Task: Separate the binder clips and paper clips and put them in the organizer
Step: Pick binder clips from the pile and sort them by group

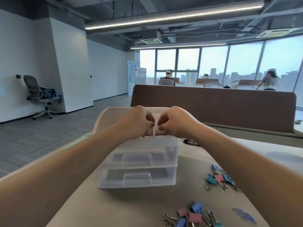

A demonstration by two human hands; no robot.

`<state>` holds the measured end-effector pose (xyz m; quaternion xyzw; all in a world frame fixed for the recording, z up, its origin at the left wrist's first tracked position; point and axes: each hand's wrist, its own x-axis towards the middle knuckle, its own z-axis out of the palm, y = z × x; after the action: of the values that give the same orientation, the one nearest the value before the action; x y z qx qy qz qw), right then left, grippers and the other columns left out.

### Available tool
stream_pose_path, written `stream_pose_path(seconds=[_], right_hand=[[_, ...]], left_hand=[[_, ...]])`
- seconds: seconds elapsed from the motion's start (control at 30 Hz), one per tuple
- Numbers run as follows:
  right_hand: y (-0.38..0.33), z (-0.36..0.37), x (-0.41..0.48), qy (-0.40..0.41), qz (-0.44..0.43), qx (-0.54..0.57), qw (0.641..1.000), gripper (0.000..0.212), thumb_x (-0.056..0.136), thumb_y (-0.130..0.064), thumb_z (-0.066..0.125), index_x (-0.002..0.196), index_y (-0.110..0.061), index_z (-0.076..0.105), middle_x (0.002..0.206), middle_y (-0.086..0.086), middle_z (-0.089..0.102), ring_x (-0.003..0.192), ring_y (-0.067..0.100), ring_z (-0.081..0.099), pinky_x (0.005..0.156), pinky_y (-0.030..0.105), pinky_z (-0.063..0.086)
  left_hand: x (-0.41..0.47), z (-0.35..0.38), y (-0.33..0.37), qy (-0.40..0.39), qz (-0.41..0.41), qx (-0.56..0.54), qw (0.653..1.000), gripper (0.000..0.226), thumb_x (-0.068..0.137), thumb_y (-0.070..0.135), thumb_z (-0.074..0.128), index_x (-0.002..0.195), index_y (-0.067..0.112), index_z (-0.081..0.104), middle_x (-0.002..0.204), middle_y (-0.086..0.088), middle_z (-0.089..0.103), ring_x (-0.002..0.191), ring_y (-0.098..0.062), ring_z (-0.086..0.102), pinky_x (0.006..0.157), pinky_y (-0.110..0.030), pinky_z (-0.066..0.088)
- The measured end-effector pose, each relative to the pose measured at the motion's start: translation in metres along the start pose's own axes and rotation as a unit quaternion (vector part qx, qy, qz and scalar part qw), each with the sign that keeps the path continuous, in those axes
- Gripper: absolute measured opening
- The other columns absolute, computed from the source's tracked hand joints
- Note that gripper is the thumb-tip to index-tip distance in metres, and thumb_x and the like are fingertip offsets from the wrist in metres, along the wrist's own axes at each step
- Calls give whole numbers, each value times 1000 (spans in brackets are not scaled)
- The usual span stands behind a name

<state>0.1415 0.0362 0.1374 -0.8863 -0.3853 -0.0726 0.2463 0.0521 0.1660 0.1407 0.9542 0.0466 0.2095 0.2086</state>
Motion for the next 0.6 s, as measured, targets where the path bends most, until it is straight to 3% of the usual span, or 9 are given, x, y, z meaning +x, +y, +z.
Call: stream_pose_path(seconds=[0.1, 0.27, 0.37, 0.47, 0.53, 0.6], right_hand=[[33, -11, -37, 2, 32, -27, 999, 9, 88, -19, 69, 82, -16, 75, 71, -2, 70, 64, 13, 64, 64, 26, 53], [102, -25, -103, -54, 105, -88, 989, 8, 88, -20, 68, 86, -16, 75, 76, -4, 72, 67, 13, 68, 70, 31, 59], [136, -31, -143, -101, 150, -109, 977, 6, 86, -22, 72, 86, -18, 75, 70, -11, 66, 65, 7, 62, 64, 23, 51], [166, -27, -176, -145, 190, -130, 962, 10, 84, -19, 73, 91, -13, 78, 64, -10, 63, 57, 6, 55, 64, 24, 46], [182, -19, -191, -169, 196, -139, 956, 14, 85, -20, 73, 96, -14, 79, 80, -4, 73, 61, 4, 54, 68, 22, 43], [195, -8, -202, -187, 194, -137, 953, 19, 87, -23, 73, 102, -13, 78, 98, -1, 75, 78, 10, 62, 73, 21, 42]], left_hand=[[-4, 34, 19, -27, 33, -32, 999, 11, 93, 19, 61, 93, 15, 72, 66, -1, 67, 51, -8, 61, 53, -20, 54], [-19, 101, 70, -132, 73, -57, 987, 10, 92, 20, 61, 84, 18, 67, 67, 0, 68, 53, -11, 62, 52, -21, 49], [-26, 150, 93, -201, 81, -37, 976, 10, 91, 17, 60, 88, 16, 69, 67, 0, 68, 54, -10, 62, 58, -25, 53], [-32, 194, 111, -262, 85, -8, 961, 13, 90, 15, 58, 96, 14, 70, 82, -6, 72, 66, -18, 68, 65, -29, 56], [-33, 216, 120, -286, 95, 21, 953, 17, 90, 16, 57, 100, 10, 70, 93, -7, 71, 72, -20, 64, 66, -29, 53], [-34, 234, 127, -306, 108, 58, 944, 17, 89, 23, 61, 97, 9, 67, 95, -7, 65, 75, -20, 56, 67, -26, 46]])
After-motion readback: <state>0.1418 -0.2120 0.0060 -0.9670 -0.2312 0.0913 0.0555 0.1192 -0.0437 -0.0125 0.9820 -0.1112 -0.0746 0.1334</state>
